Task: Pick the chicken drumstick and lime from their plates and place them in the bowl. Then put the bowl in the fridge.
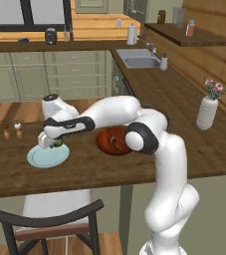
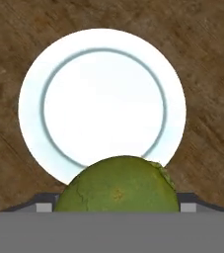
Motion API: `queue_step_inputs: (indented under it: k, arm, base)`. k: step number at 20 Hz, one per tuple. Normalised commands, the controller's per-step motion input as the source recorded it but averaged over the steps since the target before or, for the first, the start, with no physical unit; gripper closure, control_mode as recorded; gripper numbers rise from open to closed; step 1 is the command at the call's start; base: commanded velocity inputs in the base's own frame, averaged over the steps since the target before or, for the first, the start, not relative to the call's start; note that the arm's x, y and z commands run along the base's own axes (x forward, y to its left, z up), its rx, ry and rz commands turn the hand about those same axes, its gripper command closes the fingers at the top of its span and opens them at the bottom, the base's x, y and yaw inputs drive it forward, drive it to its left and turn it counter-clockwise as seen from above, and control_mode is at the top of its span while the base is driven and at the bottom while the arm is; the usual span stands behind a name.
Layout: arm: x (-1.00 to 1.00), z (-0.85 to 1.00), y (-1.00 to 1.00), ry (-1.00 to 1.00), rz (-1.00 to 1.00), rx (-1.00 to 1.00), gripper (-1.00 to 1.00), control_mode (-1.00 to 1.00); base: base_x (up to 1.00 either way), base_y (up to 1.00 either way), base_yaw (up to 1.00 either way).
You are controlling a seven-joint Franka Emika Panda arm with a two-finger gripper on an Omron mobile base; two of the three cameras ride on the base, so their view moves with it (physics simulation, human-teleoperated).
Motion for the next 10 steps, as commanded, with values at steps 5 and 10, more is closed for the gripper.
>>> queue_step_inputs:
  k: [5, 10]
  arm:
    - [-0.43, 0.85, -1.00, -0.27, 0.00, 0.16, 1.00, -1.00]
    - [-0.01, 0.79, -1.00, 0.01, -0.06, 0.08, 1.00, -1.00]
  base:
    - [0.00, 0.00, 0.00]
    - [0.00, 0.00, 0.00]
